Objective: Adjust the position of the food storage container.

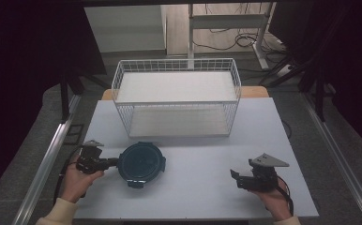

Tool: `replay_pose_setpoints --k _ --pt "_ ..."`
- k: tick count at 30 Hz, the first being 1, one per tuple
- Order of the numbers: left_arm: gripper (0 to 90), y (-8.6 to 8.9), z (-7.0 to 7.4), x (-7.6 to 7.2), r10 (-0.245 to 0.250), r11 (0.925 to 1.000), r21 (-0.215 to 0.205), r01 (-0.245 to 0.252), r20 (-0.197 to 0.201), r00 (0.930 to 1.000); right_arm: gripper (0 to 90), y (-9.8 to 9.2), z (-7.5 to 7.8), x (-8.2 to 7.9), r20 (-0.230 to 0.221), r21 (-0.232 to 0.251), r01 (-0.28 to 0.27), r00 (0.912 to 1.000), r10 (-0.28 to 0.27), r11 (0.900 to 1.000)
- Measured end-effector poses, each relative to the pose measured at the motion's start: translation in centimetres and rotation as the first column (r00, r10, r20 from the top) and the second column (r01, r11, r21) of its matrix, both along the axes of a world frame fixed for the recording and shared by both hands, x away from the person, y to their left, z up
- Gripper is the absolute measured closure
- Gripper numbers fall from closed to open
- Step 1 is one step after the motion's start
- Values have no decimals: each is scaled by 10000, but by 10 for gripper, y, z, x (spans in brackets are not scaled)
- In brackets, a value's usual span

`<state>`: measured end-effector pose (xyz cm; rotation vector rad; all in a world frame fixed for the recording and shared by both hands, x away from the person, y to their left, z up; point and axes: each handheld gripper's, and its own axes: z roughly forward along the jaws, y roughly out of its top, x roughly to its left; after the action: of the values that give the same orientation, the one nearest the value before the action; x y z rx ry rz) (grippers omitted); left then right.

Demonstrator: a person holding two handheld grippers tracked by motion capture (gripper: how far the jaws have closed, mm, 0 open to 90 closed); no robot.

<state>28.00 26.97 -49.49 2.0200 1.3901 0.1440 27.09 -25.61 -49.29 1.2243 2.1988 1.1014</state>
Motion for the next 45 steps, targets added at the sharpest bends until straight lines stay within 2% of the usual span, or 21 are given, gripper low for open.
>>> replay_pose_setpoints --k 22,30,38,41,45 --pt "900 -42 1 -7 -701 9965 -451 707 149 9974 168 -1 0 0 21 -30 56 10000 -56 10000" --pt "900 -55 3 -7 -807 9959 -390 813 154 9966 168 -1 0 0 23 -37 68 10000 -68 10000" --pt "900 -64 1 -7 -910 9906 -1025 902 -38 9958 168 -1 0 0 20 -60 88 10000 -88 9999" --pt "900 -68 1 -8 -985 9910 -912 982 7 9951 168 -1 0 0 19 -56 99 9999 -99 9999" --pt "900 -76 2 -9 -1107 9892 -959 1106 37 9938 168 -1 0 0 17 -93 107 9999 -107 9999"
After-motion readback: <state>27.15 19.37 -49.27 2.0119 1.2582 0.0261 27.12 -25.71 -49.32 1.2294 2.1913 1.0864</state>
